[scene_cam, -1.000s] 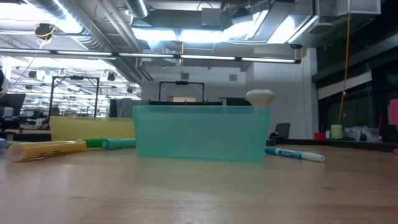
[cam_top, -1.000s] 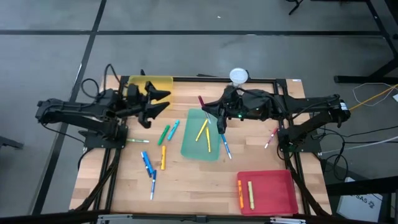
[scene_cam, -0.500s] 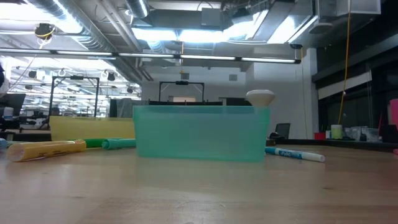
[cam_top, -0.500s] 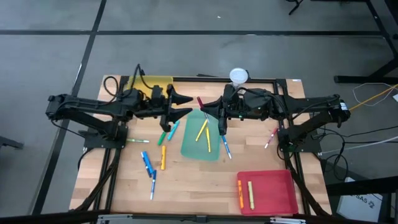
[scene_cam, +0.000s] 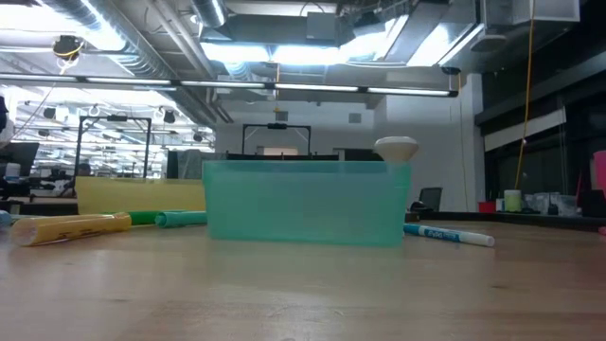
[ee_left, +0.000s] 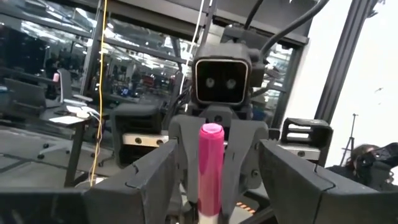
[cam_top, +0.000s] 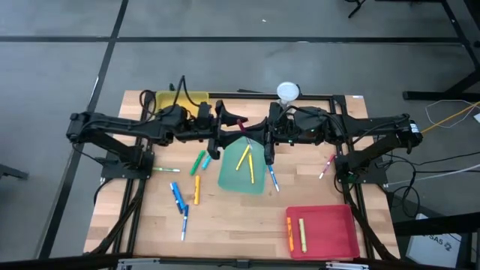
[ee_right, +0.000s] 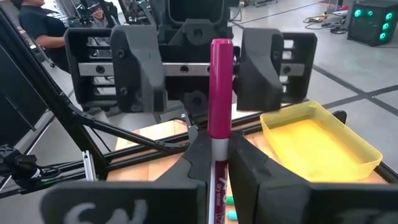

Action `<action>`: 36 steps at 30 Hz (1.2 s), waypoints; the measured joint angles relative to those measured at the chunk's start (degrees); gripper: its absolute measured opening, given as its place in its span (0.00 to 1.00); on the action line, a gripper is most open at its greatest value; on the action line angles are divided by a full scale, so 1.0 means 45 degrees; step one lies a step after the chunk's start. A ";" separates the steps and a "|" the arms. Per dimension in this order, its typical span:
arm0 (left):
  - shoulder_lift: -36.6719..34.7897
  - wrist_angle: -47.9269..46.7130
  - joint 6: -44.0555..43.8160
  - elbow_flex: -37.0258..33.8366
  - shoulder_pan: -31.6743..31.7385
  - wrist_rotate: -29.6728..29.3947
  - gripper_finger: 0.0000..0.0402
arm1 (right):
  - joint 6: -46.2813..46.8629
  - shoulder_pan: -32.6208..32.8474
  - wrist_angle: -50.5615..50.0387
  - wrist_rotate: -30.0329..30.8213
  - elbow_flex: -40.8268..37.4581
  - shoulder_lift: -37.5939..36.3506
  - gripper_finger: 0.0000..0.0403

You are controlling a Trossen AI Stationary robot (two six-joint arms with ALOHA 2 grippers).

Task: Pick & Place Markers
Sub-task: Put the purple marker pen into the yellow bin

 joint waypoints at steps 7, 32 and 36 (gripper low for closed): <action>0.0173 0.0114 -0.0053 0.0034 0.0000 0.0063 0.49 | 0.0005 0.0000 -0.0024 -0.0005 0.0000 0.0000 0.08; 0.0169 0.0095 0.0744 0.0034 0.0083 -0.0010 0.08 | 0.0037 -0.0001 -0.0073 -0.0119 0.0000 0.0000 0.14; 0.0169 0.0097 0.0900 0.0034 0.0083 -0.0010 0.08 | 0.0166 -0.0005 -0.0073 -0.0136 0.0000 0.0000 0.18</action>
